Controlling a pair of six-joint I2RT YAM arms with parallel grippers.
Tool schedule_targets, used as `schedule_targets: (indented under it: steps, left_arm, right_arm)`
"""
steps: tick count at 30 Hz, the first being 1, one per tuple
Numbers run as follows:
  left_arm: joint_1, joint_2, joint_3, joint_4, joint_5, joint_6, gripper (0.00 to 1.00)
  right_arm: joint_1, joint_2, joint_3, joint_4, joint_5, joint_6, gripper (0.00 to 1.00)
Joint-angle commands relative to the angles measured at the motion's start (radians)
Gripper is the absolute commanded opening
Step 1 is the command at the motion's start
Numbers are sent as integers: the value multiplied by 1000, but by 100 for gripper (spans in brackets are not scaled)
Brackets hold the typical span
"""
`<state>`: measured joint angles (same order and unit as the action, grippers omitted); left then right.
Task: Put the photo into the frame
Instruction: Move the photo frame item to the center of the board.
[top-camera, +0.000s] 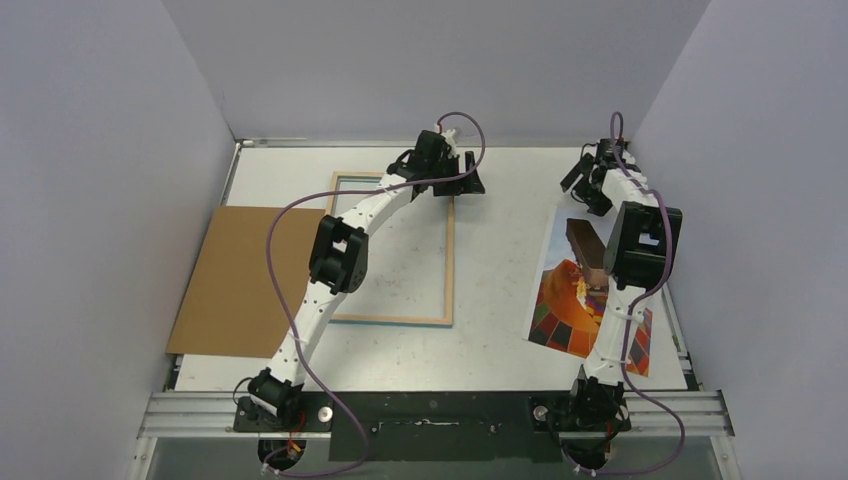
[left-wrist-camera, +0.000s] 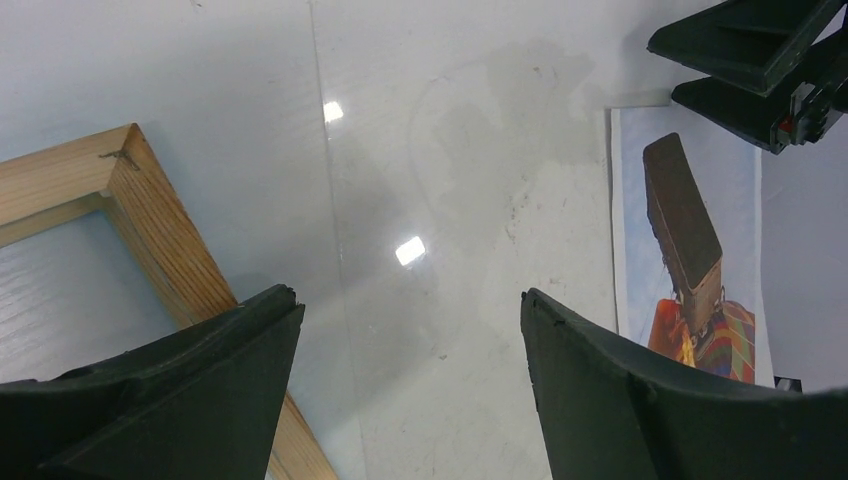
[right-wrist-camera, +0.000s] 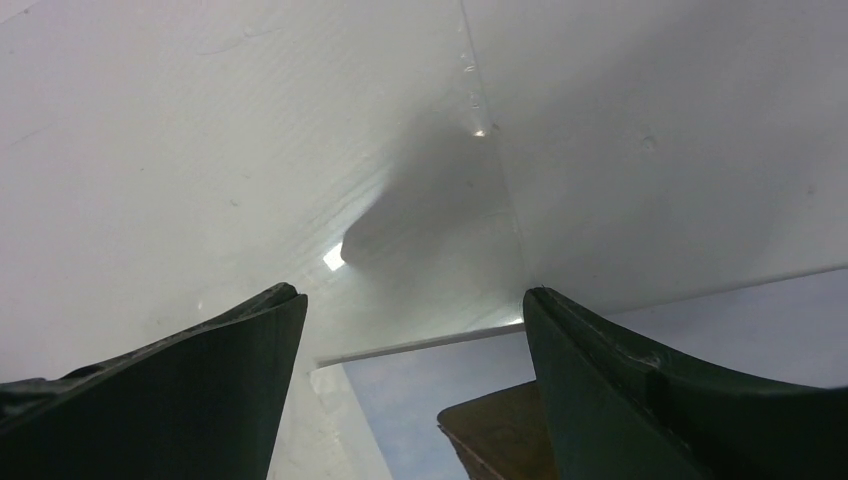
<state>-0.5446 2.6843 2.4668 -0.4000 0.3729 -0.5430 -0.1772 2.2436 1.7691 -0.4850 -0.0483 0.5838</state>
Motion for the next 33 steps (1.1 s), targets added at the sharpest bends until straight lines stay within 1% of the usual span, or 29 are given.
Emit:
schedule_targets:
  steps: [1, 5, 9, 11, 14, 17, 20, 24, 26, 29, 33]
  left_arm:
    - [-10, 33, 46, 31, -17, -17, 79]
    - [-20, 40, 63, -89, -135, -5, 79]
    - [-22, 53, 73, -192, -170, -24, 77]
    - [-27, 58, 74, -244, -169, -34, 75]
    - [-33, 66, 77, -311, -153, -51, 74]
    - [-34, 80, 80, -357, -84, -71, 70]
    - [-36, 81, 73, -372, -14, -67, 66]
    - [-50, 57, 40, -369, 63, -35, 61]
    - [-66, 37, 19, -369, 82, -3, 61]
    - [-96, 5, -10, -400, 59, 51, 60]
    - [-122, -38, -89, -421, 42, 62, 59]
  right_arm:
    - [-21, 9, 29, -26, 78, -26, 82]
    - [-37, 13, 20, -37, 94, -30, 82]
    - [-40, 23, 6, -38, 59, -39, 82]
    - [-41, 33, 6, -38, -9, -48, 82]
    - [-44, 60, 18, -45, -155, -67, 82]
    - [-48, 105, 27, -52, -308, -77, 82]
    - [-48, 111, -5, -37, -377, -76, 82]
    - [-47, 69, -71, 5, -401, -67, 82]
    - [-44, 49, -99, 9, -402, -68, 82]
    - [-41, 16, -142, 11, -392, -73, 82]
    - [-42, -30, -203, 13, -361, -79, 81]
